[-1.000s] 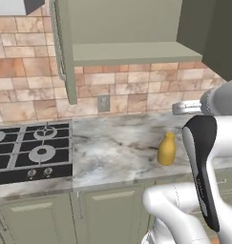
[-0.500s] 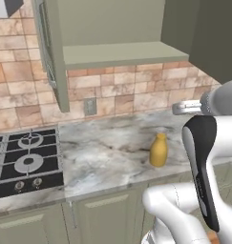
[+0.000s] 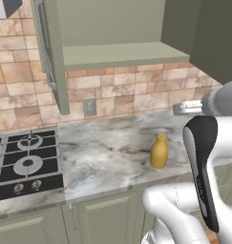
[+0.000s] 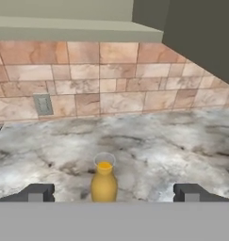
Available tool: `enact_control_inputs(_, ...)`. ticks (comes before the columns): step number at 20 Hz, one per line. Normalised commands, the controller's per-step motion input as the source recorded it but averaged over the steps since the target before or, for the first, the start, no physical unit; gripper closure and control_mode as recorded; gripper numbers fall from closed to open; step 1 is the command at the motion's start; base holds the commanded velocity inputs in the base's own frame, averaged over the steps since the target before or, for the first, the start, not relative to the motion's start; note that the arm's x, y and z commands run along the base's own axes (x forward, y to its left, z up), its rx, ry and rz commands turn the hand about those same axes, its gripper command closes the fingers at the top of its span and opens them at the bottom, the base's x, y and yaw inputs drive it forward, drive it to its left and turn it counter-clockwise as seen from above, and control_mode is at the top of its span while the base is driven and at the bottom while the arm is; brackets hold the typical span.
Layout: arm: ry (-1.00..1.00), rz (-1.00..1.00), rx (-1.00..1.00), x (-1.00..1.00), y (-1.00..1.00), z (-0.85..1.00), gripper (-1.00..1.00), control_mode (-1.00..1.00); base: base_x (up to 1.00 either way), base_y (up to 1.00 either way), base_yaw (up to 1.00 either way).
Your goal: There is a tray on the dining counter. Grab the cup, mug, and pitcher and place them on the tray. The pitcher may be placed next to the tray if it cannot fit the tray.
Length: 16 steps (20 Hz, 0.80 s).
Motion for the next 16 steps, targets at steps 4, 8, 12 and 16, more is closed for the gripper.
enact_control_inputs(4, 0.0, 0.0, 0.0, 0.0, 0.0, 0.0, -1.0, 1.0, 0.46, -0.15, 0.12)
enact_control_inputs(8, 0.0, 0.0, 0.0, 0.0, 0.0, 0.0, -1.0, 1.0, 0.43, -0.22, 0.11)
enact_control_inputs(12, 0.0, 0.0, 0.0, 0.0, 0.0, 0.0, -1.0, 1.0, 0.25, -0.35, 0.15)
enact_control_inputs(16, 0.0, 0.0, 0.0, 0.0, 0.0, 0.0, -1.0, 1.0, 0.04, -0.09, 0.08)
